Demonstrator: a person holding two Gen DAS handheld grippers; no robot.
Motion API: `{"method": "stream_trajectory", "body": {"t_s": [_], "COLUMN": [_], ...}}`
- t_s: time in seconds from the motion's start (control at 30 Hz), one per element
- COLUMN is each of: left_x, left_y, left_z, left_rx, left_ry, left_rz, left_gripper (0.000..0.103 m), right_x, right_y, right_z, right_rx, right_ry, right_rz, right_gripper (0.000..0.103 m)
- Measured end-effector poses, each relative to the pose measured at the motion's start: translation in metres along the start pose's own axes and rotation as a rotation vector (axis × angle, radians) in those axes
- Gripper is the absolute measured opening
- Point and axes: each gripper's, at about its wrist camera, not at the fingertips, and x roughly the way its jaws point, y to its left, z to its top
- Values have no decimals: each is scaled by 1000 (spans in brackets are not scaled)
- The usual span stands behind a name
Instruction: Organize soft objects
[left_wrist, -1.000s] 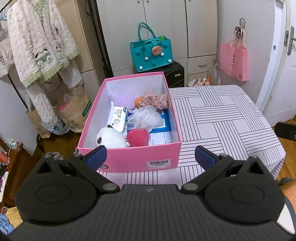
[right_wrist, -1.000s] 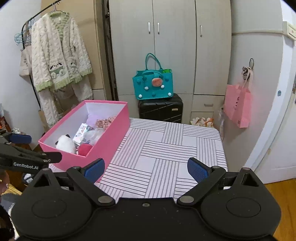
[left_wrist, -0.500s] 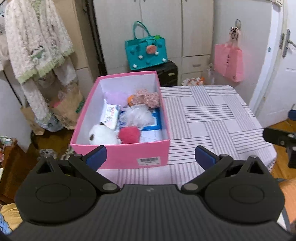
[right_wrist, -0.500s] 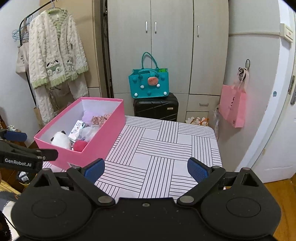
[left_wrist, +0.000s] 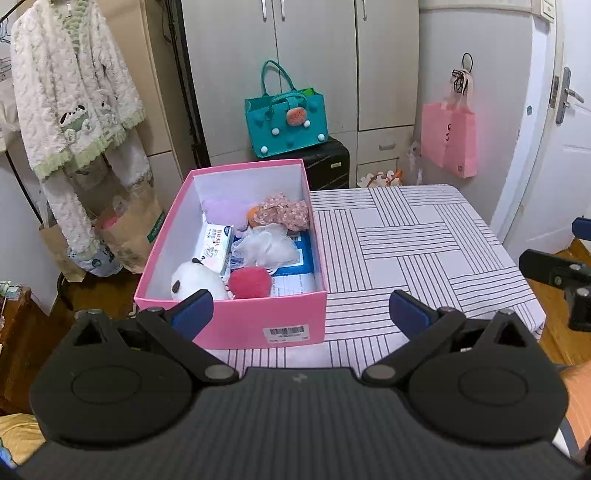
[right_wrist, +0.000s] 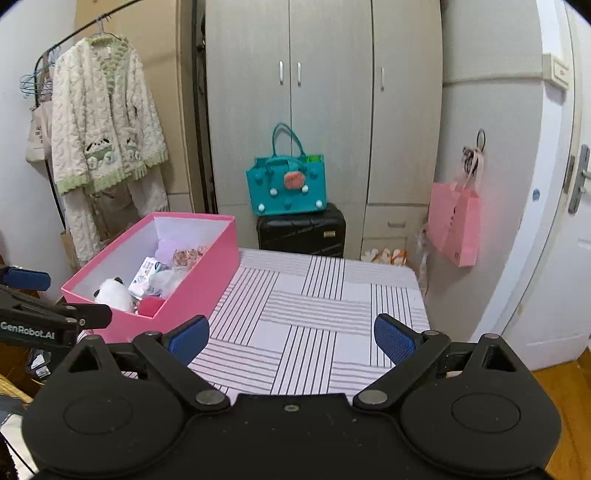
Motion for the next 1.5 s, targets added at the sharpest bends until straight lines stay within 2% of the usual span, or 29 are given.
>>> {"method": "stream_trajectory", "body": {"t_s": [0.13, 0.27, 0.47, 0.7, 0.83, 1.5], "left_x": [1, -2, -6, -7, -7, -5], "left_y": [-2, -4, -9, -9, -7, -4], "left_z": [-7, -17, -27, -32, -33, -37], "left_rx": [-9, -24, -31, -38, -43, -51], "left_ry": [-21, -77, -123, -151, -141, -118], "left_rz": [4, -2, 25, 55, 51, 52], "left_gripper": [103, 103, 103, 103, 103, 103], "right_x": [-6, -9, -5, -9, -10, -12], "right_y": [1, 0, 2, 7, -2, 5], "right_z": [-4, -9, -23, -28, -27, -30], "right_rx": [-14, -9, 27, 16, 60, 34], "right_ry": [-45, -80, -87, -118, -110, -95], "right_rz": [-9, -16, 15, -23, -22, -34], "right_gripper": [98, 98, 98, 98, 98, 98]}}
